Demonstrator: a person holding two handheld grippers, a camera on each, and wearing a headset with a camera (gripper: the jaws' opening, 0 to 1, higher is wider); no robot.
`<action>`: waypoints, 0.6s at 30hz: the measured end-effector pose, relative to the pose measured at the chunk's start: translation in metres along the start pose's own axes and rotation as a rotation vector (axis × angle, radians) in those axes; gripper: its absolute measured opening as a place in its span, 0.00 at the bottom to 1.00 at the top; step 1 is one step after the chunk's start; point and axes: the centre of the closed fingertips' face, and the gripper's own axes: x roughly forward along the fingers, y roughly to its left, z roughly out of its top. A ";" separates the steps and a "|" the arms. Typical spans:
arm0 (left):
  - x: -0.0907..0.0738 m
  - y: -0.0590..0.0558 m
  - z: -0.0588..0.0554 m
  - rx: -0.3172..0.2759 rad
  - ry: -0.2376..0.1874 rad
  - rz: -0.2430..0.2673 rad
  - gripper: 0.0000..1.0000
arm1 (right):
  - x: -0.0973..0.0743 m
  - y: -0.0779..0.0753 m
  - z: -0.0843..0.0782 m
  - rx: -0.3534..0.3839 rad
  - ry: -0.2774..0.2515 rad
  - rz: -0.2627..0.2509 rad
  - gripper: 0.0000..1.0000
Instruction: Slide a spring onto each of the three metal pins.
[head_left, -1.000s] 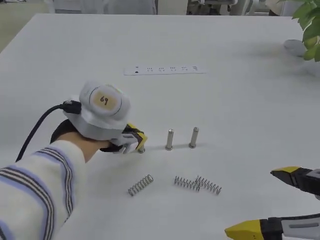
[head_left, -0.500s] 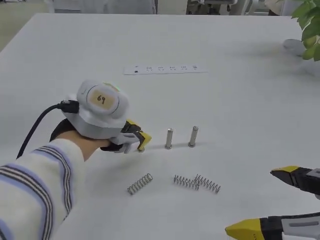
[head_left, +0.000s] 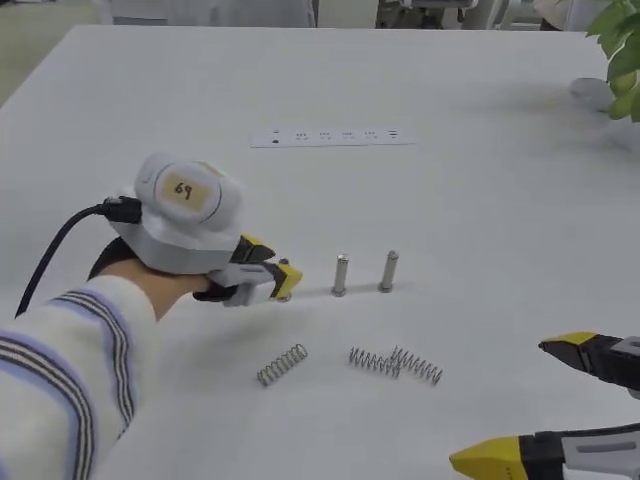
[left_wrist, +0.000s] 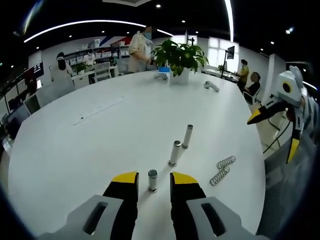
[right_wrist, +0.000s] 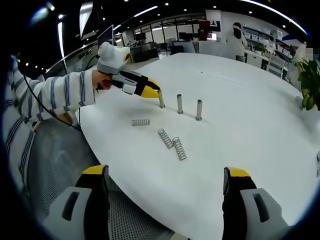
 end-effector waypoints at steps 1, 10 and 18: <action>-0.002 -0.001 -0.001 -0.002 -0.001 -0.001 0.18 | 0.000 0.001 -0.001 -0.003 0.003 0.004 0.94; -0.012 0.001 -0.003 -0.008 -0.001 0.008 0.20 | 0.001 0.004 -0.002 -0.016 0.008 0.019 0.94; -0.020 -0.011 -0.022 -0.073 0.006 -0.028 0.22 | -0.002 0.001 0.002 -0.019 -0.008 0.017 0.95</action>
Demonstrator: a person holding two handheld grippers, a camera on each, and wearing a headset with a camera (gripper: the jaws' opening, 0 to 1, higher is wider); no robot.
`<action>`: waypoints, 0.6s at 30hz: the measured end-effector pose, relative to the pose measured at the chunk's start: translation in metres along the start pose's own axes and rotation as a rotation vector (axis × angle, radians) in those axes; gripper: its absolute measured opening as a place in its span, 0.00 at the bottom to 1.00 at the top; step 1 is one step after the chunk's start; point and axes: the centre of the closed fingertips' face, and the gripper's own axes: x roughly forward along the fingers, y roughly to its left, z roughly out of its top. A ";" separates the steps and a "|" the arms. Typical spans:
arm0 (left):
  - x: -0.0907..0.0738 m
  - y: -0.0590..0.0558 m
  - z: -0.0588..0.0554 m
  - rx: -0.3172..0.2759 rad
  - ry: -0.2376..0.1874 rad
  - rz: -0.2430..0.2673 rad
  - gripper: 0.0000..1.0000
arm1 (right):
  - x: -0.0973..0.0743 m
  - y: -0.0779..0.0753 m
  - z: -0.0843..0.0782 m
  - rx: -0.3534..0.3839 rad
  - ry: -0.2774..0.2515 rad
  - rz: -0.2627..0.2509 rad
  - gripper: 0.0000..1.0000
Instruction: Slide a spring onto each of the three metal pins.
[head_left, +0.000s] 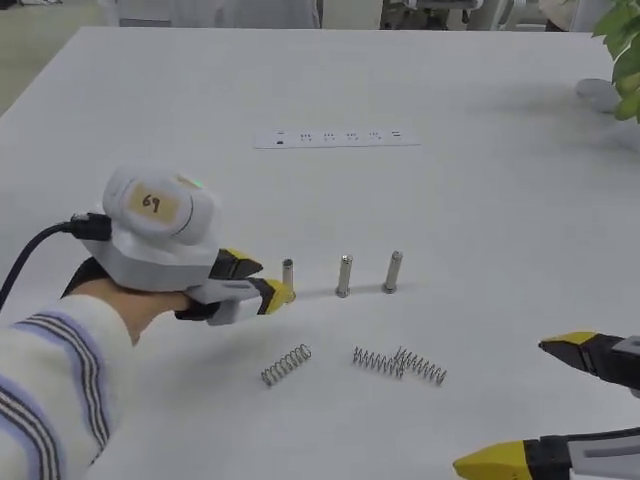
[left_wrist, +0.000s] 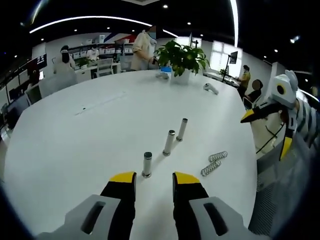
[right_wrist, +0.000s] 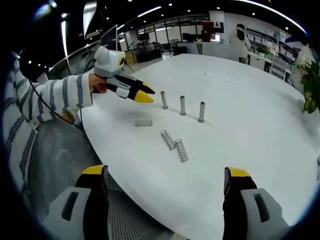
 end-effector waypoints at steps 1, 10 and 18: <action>-0.001 -0.003 -0.002 -0.005 -0.002 -0.013 0.23 | 0.000 0.000 0.000 0.000 -0.001 -0.001 0.95; -0.009 -0.028 -0.021 -0.077 -0.019 -0.101 0.24 | 0.004 0.001 0.002 -0.006 -0.002 0.010 0.99; -0.011 -0.039 -0.036 -0.103 -0.011 -0.124 0.26 | 0.007 0.004 0.005 -0.017 -0.010 0.018 0.99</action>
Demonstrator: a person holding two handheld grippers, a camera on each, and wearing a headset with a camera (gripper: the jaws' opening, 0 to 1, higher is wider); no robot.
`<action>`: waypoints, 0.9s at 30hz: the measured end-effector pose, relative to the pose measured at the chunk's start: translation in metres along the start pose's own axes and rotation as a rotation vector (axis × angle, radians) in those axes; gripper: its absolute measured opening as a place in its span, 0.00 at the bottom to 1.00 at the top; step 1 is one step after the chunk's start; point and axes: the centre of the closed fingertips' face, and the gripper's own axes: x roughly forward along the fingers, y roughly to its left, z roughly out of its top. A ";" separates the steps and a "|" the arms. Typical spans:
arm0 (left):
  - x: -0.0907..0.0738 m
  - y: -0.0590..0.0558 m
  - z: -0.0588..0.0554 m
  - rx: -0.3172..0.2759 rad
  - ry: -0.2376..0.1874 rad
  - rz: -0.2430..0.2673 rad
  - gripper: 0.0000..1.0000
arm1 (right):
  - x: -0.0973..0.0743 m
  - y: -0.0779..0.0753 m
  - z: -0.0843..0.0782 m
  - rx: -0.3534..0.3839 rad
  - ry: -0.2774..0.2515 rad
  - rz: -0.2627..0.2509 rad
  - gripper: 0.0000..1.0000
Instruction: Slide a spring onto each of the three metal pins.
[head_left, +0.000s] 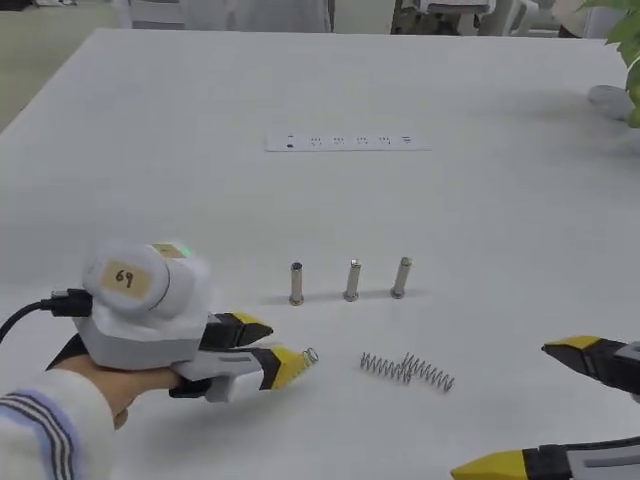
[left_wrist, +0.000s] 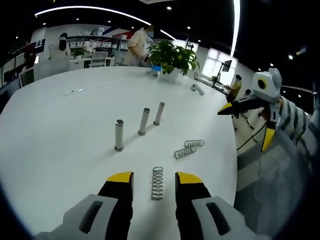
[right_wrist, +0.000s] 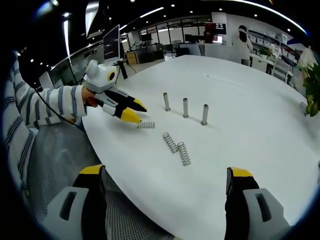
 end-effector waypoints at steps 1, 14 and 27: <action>0.000 0.000 -0.001 0.001 -0.002 0.000 0.27 | 0.000 0.001 0.000 0.001 -0.001 0.002 1.00; 0.001 -0.007 -0.012 0.059 0.031 -0.022 0.23 | 0.006 0.004 0.001 -0.008 0.002 0.008 1.00; 0.002 -0.010 -0.027 0.053 0.065 -0.036 0.18 | 0.006 0.007 -0.002 -0.028 0.024 0.020 1.00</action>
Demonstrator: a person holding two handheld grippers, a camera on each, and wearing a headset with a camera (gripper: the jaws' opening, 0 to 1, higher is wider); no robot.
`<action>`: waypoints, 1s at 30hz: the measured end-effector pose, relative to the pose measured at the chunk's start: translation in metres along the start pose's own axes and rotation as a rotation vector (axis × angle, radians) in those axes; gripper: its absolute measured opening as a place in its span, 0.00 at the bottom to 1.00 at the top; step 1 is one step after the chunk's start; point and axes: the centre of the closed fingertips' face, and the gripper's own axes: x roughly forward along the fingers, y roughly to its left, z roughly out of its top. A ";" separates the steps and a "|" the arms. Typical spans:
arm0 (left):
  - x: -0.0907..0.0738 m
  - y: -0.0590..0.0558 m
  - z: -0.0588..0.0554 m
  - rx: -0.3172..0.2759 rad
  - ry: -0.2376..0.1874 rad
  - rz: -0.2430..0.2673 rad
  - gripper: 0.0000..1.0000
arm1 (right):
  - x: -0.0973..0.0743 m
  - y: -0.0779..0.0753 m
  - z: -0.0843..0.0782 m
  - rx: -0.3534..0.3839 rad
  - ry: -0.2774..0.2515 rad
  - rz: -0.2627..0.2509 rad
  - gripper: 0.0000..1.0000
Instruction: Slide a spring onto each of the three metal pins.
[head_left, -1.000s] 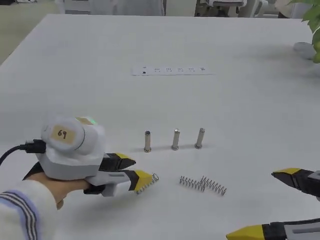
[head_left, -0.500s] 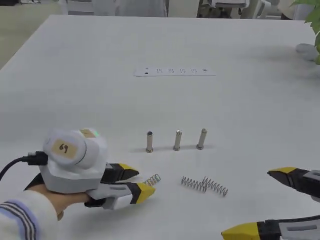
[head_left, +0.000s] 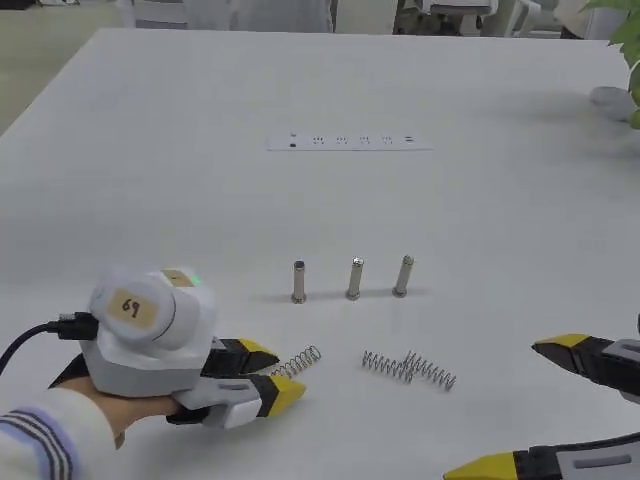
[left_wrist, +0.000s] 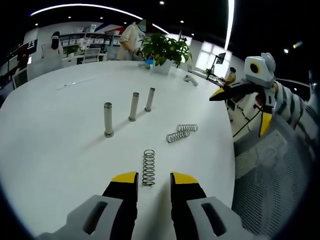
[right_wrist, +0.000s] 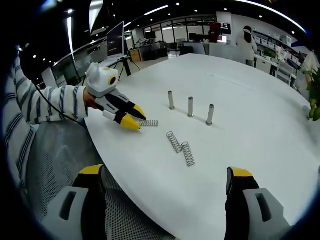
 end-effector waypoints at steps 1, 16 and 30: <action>0.000 0.000 -0.001 0.001 0.003 0.000 0.17 | 0.000 0.000 0.000 0.002 0.001 0.001 1.00; 0.000 0.001 0.001 0.005 -0.004 -0.002 0.10 | 0.002 0.002 -0.002 0.000 0.008 0.009 0.98; 0.003 0.002 -0.005 0.055 0.025 0.009 0.03 | 0.003 0.002 -0.004 -0.010 0.014 0.009 0.97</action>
